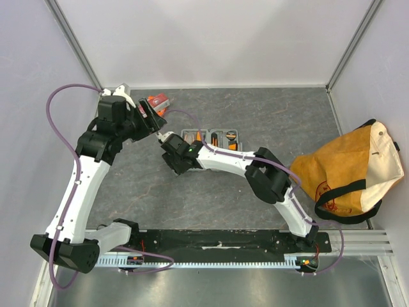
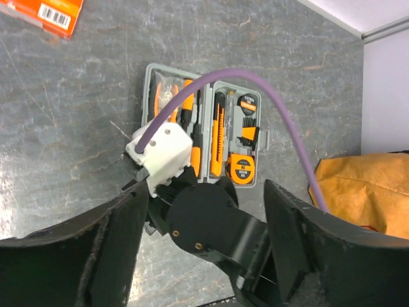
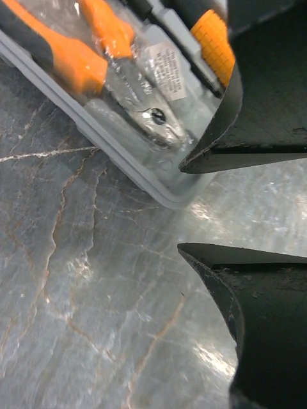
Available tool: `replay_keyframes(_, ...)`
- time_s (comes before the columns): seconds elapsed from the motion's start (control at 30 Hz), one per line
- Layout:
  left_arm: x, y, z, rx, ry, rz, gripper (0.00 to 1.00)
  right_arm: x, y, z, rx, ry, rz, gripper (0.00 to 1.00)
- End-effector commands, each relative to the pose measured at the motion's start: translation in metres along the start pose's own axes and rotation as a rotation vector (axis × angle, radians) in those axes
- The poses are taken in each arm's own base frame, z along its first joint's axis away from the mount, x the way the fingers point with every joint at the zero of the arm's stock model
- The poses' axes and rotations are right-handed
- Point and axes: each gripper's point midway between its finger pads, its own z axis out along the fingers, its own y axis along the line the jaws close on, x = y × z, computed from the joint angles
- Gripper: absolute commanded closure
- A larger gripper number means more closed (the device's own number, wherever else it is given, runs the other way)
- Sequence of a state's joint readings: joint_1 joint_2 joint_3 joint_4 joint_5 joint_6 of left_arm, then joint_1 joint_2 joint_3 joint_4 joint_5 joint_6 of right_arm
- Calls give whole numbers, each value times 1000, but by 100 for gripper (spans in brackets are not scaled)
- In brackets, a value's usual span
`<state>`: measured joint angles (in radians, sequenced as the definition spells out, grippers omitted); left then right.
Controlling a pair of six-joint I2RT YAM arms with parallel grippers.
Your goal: Pack the tool kit
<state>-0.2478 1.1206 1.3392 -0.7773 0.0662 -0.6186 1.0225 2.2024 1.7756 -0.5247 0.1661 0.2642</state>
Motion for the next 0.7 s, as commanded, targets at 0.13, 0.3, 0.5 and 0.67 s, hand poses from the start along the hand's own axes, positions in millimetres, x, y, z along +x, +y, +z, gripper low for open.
replay_keyframes(0.13, -28, -16, -7, 92, -35, 56, 7, -14, 0, 22, 11, -23, -20, 45)
replay_keyframes(0.3, -31, -2, 3, 51, -34, 16, 9, -7, -5, 28, 18, -3, -42, 54)
replay_keyframes(0.5, -39, 36, 16, -73, -55, -96, 13, 1, -13, 23, 25, -24, -47, 90)
replay_keyframes(0.67, -39, 70, 32, -157, -55, -170, 13, -20, -17, -2, 25, -165, -16, 100)
